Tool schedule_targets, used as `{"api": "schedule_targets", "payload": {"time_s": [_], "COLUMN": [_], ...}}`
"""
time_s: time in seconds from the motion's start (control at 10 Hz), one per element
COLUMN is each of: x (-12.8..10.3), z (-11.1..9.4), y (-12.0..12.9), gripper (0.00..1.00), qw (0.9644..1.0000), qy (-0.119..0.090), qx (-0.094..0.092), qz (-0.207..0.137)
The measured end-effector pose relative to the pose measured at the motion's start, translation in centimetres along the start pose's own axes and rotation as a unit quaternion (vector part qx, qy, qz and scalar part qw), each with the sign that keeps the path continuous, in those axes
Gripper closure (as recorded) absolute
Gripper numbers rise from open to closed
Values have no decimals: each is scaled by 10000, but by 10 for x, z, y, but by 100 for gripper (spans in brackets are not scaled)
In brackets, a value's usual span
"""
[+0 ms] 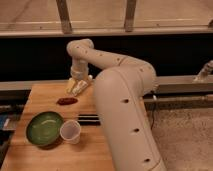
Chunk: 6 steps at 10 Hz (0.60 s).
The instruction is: Drag the pepper across the table
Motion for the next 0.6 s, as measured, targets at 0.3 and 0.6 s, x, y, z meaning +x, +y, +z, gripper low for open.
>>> {"api": "schedule_targets", "payload": {"time_s": [0.3, 0.6], "x": [-39, -44], "z": [29, 56], "y": [14, 21], "gripper": [20, 20], "qw": [9984, 9965], "qy": [422, 671], "qx": [212, 142], "qz": [-307, -474]}}
